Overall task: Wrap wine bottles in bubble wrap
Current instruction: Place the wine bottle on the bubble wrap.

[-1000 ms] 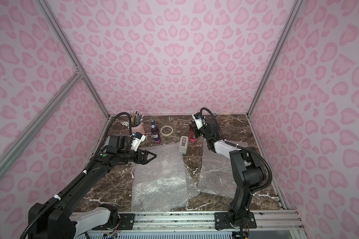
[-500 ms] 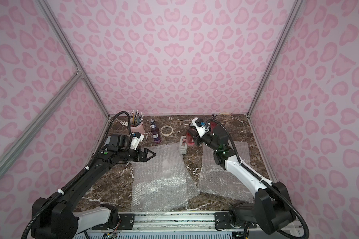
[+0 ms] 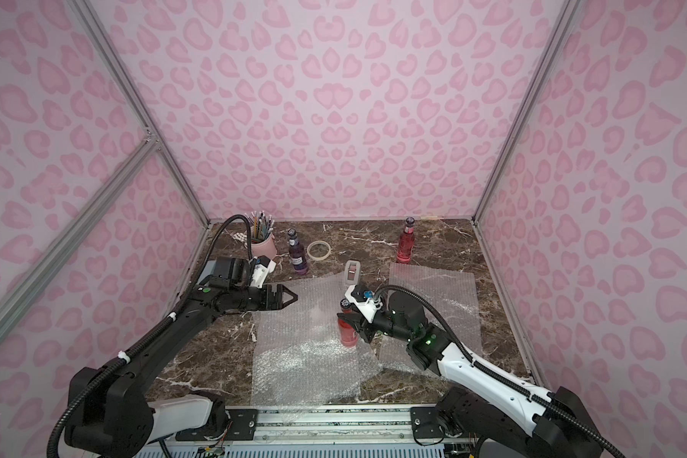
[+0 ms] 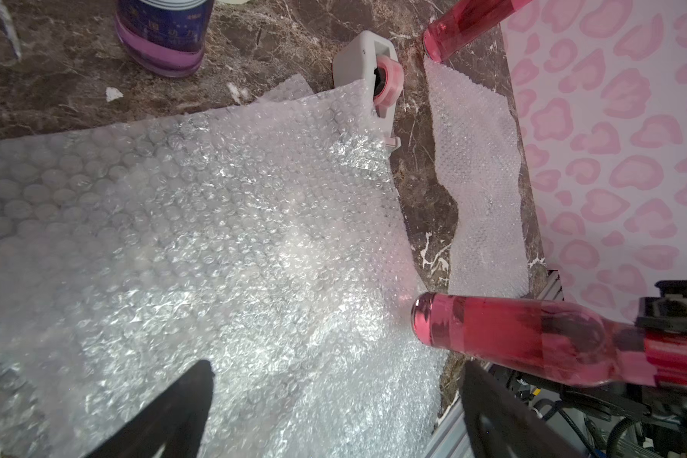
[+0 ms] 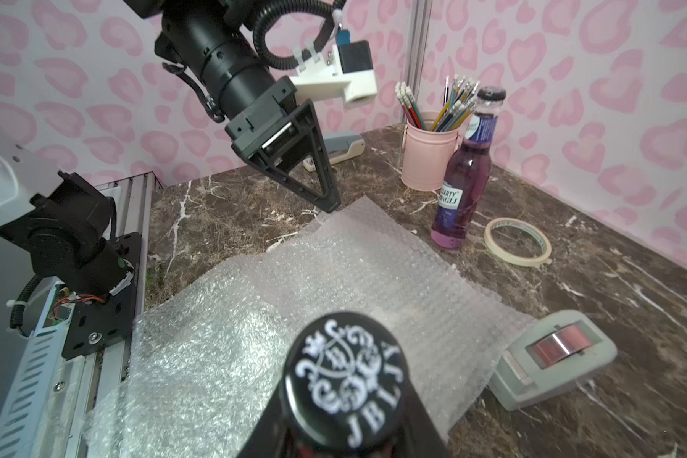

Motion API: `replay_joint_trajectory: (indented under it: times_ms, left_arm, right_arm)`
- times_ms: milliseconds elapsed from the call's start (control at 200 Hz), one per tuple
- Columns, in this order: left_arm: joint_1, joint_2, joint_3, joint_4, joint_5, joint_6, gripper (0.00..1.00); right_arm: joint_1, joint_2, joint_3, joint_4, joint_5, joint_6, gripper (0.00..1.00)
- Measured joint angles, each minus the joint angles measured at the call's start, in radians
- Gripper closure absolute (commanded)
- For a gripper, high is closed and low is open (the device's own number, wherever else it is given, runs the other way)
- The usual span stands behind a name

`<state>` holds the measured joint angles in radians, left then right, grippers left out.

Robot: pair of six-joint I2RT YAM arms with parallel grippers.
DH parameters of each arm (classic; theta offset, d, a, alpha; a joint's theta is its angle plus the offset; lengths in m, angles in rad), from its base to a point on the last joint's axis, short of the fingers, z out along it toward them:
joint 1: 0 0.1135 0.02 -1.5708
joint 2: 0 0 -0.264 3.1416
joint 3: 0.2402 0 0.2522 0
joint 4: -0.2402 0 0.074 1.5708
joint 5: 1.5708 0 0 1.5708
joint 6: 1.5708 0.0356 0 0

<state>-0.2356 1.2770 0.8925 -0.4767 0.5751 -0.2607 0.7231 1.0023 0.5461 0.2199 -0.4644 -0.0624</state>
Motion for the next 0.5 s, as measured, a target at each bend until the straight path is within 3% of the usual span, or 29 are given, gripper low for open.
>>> replay_joint_trajectory:
  times_ms: [190, 500]
  left_arm:
    - [0.001, 0.008, 0.002, 0.0, -0.01, -0.019, 0.02]
    - [0.006, -0.005, 0.003, -0.016, -0.034, -0.026, 0.02]
  right_arm:
    - [0.029, 0.048, 0.034, -0.002, 0.047, -0.003, 0.96]
    - [0.171, 0.229, 0.15, -0.061, 0.147, -0.064, 0.96]
